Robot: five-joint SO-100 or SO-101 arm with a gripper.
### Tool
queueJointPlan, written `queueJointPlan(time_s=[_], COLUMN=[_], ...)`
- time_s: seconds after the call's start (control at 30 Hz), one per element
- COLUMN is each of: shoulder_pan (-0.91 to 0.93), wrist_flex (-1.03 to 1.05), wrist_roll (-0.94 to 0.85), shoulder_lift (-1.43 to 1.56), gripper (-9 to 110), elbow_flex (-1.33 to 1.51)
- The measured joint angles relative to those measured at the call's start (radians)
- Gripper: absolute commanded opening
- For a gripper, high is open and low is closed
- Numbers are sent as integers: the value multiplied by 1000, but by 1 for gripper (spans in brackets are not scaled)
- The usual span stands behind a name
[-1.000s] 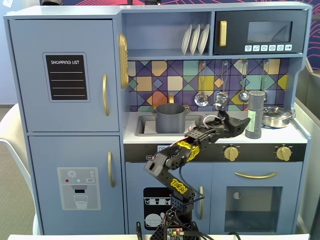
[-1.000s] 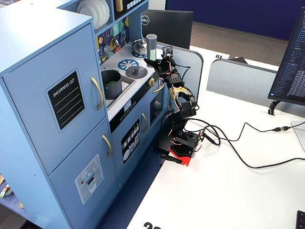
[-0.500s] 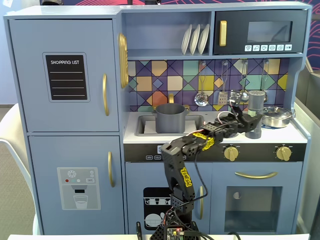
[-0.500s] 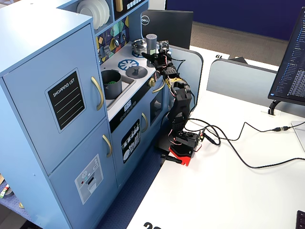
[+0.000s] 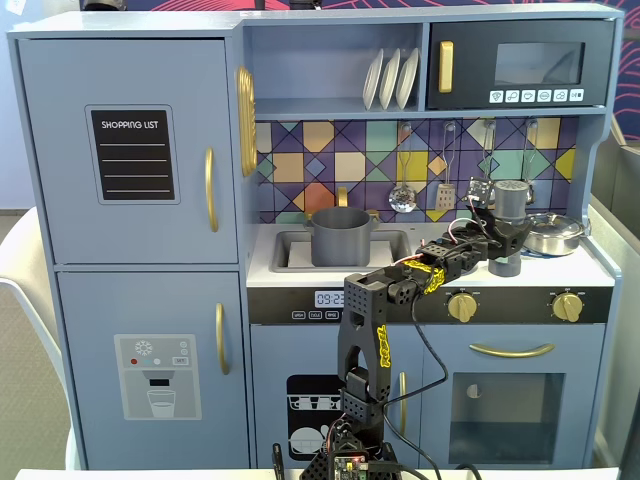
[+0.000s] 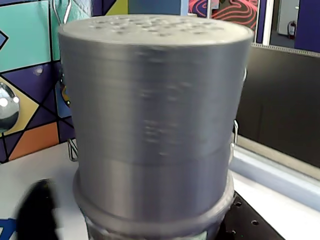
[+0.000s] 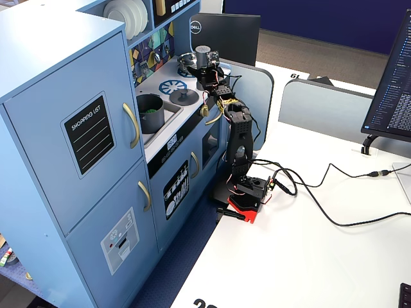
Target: Put salt in the gray recipient
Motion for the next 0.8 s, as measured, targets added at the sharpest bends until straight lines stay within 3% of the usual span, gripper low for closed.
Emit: queueJointPlan(time_s=[0.17, 0.33, 0.53, 0.8], shoulder_pan=[-15, -15, -170, -492], wrist_flex=[-14, 83, 368, 557], wrist_roll=[-2, 127, 502, 1175], shoulder_lift=[5, 110, 348, 512], gripper=[0, 0, 0, 0], elbow_flex=[-8, -8, -29, -71])
